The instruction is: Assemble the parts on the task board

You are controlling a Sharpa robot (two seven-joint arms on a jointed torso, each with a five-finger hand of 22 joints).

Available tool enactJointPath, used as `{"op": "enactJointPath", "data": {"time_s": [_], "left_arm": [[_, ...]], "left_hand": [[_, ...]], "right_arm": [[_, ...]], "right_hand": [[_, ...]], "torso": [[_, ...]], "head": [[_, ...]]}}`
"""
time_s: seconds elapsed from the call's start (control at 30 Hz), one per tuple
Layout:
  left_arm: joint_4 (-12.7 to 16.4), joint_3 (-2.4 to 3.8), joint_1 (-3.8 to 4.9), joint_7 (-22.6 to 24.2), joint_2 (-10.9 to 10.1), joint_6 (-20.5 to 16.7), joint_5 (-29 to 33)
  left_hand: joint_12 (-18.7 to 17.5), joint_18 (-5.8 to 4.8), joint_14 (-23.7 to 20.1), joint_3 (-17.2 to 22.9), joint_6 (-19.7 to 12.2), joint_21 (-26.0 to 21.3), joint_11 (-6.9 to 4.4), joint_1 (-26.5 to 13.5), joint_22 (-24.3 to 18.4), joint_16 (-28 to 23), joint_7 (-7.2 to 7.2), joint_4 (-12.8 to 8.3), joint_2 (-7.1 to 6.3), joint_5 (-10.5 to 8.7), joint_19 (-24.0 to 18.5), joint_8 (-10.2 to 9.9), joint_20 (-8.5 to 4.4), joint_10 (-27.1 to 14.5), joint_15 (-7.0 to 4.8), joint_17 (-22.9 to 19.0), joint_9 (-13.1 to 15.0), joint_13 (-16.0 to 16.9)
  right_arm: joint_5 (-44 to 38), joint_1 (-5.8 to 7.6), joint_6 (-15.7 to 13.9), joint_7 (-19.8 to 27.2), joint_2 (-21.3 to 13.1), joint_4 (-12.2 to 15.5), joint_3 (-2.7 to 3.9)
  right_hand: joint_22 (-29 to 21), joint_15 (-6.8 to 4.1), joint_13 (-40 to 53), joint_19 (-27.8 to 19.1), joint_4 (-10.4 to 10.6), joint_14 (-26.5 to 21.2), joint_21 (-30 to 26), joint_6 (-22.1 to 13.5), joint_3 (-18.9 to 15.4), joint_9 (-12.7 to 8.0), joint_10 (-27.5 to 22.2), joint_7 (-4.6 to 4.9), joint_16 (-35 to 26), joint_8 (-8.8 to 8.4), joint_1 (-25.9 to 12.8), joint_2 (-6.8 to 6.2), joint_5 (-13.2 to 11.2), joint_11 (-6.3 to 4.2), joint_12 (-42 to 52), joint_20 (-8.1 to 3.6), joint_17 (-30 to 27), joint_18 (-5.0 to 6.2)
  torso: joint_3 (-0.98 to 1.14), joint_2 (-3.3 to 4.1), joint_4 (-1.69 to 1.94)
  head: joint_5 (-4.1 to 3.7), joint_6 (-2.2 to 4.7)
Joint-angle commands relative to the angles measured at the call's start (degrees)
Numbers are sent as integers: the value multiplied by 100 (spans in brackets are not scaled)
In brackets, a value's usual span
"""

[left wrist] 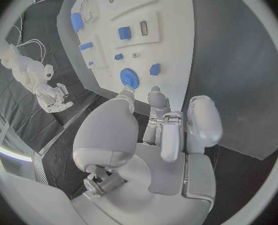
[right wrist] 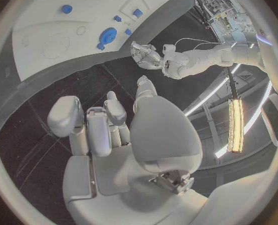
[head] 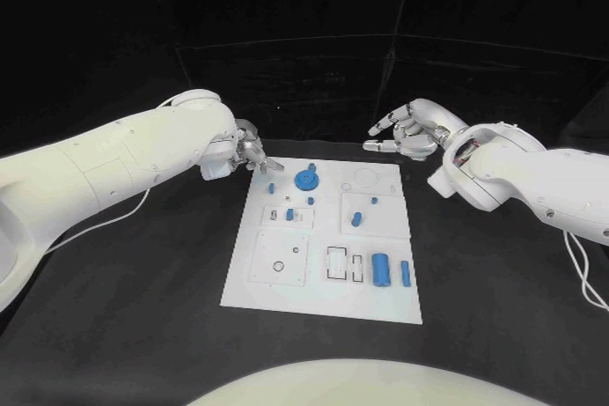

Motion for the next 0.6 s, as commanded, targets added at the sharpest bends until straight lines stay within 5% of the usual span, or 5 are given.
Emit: {"op": "enactJointPath", "data": {"time_s": [0.03, 0.6], "left_arm": [[-110, -4, -8, 67, 67, 288, -99], [-536, -96, -151, 104, 354, 503, -110]], "left_hand": [[46, 6, 591, -60, 66, 42, -11, 57, 30, 11, -5, 0, 25, -1, 17, -8, 13, 6, 47, 1453, -16, 22], [94, -3, 596, -135, 185, 73, -43, 185, 84, 21, -43, -31, 125, 5, 38, 49, -6, 34, 21, 1472, -40, 47]], "right_arm": [[17, 11, -43, 68, 16, -2, 4], [17, 10, -33, 87, 74, -32, 4]], "right_hand": [[0, -22, -5, -19, -19, 254, -24, -37, -14, -9, -29, 6, -21, 39, 6, 47, 22, 0, -23, 2, 5, 63], [-4, -21, -10, -19, -24, 254, -27, -40, -12, -9, -33, 6, -26, 44, 18, 61, 63, 0, -23, 3, 1, 64]], "torso": [[-2, -2, 8], [1, -10, 11]], "head": [[3, -17], [-9, -54]]}}
